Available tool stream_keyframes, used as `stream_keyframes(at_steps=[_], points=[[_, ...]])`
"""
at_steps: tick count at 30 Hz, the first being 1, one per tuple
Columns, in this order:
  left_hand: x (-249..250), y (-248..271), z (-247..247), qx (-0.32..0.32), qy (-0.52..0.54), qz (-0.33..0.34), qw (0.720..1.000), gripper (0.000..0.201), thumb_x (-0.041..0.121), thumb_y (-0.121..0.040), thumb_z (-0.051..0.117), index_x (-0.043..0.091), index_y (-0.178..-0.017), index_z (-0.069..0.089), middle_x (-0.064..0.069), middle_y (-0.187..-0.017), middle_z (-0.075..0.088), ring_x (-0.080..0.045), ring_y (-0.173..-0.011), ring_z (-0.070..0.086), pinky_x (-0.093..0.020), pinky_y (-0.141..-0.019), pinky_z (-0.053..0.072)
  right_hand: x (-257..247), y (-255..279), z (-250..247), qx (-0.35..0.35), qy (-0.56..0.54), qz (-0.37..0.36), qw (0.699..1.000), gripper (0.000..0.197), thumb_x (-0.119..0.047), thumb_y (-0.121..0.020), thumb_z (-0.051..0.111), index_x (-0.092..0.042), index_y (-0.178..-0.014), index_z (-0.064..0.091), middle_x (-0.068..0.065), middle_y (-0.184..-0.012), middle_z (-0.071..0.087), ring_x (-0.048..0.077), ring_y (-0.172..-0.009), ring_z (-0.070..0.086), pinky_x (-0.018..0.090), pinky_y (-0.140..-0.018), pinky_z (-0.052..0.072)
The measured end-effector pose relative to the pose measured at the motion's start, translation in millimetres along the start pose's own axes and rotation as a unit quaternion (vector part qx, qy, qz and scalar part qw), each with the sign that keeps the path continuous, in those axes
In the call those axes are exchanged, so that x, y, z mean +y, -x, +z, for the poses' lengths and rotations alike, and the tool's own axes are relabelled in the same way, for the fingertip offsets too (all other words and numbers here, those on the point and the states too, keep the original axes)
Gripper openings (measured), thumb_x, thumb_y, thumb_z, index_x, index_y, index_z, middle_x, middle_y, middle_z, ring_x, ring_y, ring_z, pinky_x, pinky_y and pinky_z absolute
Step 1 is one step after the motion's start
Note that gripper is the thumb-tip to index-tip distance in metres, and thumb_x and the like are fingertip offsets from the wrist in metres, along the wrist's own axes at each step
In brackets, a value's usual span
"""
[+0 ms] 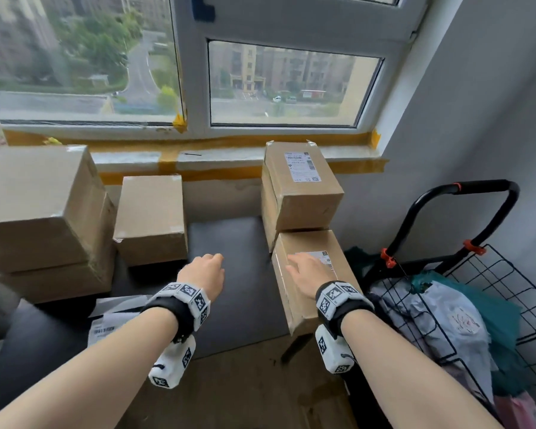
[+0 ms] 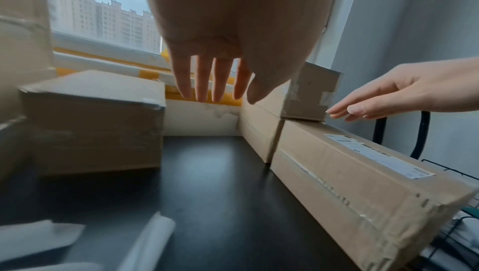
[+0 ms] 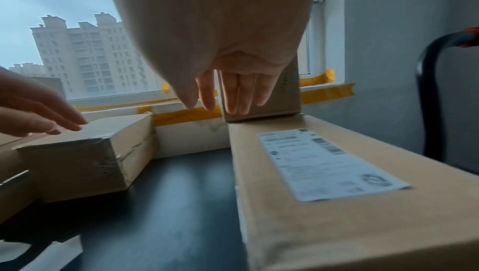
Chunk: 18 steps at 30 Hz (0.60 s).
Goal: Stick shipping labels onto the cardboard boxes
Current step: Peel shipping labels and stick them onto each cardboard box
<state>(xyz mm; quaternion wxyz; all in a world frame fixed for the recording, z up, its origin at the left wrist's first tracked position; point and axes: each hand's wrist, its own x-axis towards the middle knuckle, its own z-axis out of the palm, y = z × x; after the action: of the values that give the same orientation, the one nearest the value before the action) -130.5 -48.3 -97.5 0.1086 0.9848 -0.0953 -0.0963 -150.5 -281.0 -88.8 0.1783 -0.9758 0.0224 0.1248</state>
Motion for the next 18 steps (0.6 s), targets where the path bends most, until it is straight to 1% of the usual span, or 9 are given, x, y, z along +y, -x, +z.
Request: stream_keyframes(at_steps=[3,6,10,14,16,18], points=[[-38,7,-17,0.019,-0.026,0.008,0.999,0.031,0.026,-0.097,0.038,0.015,-0.123,0.049,-0.005,-0.128,0.053,-0.028,-0.120,0.049,-0.039,-0.094,0.042,-46,-8,13,0.012,-0.003,-0.027,1.000,0.041,-0.027,-0.098,0.039,-0.013,-0.136,0.047,0.006,-0.142,0.046,0.025,-0.131,0.041,0.035,-0.109,0.032],[-76,9,-28,0.040,-0.056,0.027,0.997,0.033,0.025,-0.096,0.038,0.015,-0.126,0.049,-0.003,-0.130,0.053,-0.026,-0.123,0.047,-0.037,-0.096,0.040,-89,-21,28,0.015,-0.012,-0.052,0.998,0.042,-0.026,-0.098,0.041,-0.012,-0.137,0.045,0.008,-0.144,0.044,0.026,-0.133,0.039,0.037,-0.111,0.030],[-119,5,-38,0.064,-0.062,0.034,0.995,0.033,0.022,-0.096,0.039,0.013,-0.126,0.050,-0.005,-0.131,0.053,-0.025,-0.123,0.047,-0.036,-0.098,0.039,-139,-34,39,0.010,0.015,-0.079,0.997,0.042,-0.028,-0.099,0.038,-0.017,-0.139,0.043,0.004,-0.146,0.042,0.024,-0.134,0.039,0.036,-0.110,0.033],[-150,-4,-43,0.070,-0.050,0.005,0.996,0.033,0.022,-0.096,0.039,0.013,-0.127,0.049,-0.004,-0.131,0.053,-0.024,-0.124,0.047,-0.035,-0.098,0.040,-176,-57,54,-0.011,0.037,-0.117,0.992,0.041,-0.029,-0.100,0.035,-0.020,-0.140,0.041,0.002,-0.147,0.040,0.023,-0.134,0.038,0.038,-0.110,0.034],[-162,-11,-42,0.068,-0.026,-0.023,0.997,0.033,0.022,-0.096,0.039,0.013,-0.127,0.049,-0.004,-0.132,0.052,-0.023,-0.125,0.045,-0.036,-0.096,0.042,-190,-75,61,-0.027,0.043,-0.132,0.990,0.041,-0.029,-0.100,0.035,-0.021,-0.140,0.041,0.001,-0.148,0.038,0.023,-0.134,0.038,0.039,-0.109,0.034],[-172,-19,-40,0.061,0.013,-0.060,0.996,0.033,0.021,-0.097,0.039,0.012,-0.126,0.049,-0.004,-0.131,0.052,-0.024,-0.124,0.045,-0.039,-0.093,0.046,-200,-94,67,-0.029,0.040,-0.147,0.988,0.041,-0.029,-0.100,0.035,-0.021,-0.140,0.042,0.000,-0.148,0.038,0.023,-0.133,0.038,0.038,-0.109,0.034]])
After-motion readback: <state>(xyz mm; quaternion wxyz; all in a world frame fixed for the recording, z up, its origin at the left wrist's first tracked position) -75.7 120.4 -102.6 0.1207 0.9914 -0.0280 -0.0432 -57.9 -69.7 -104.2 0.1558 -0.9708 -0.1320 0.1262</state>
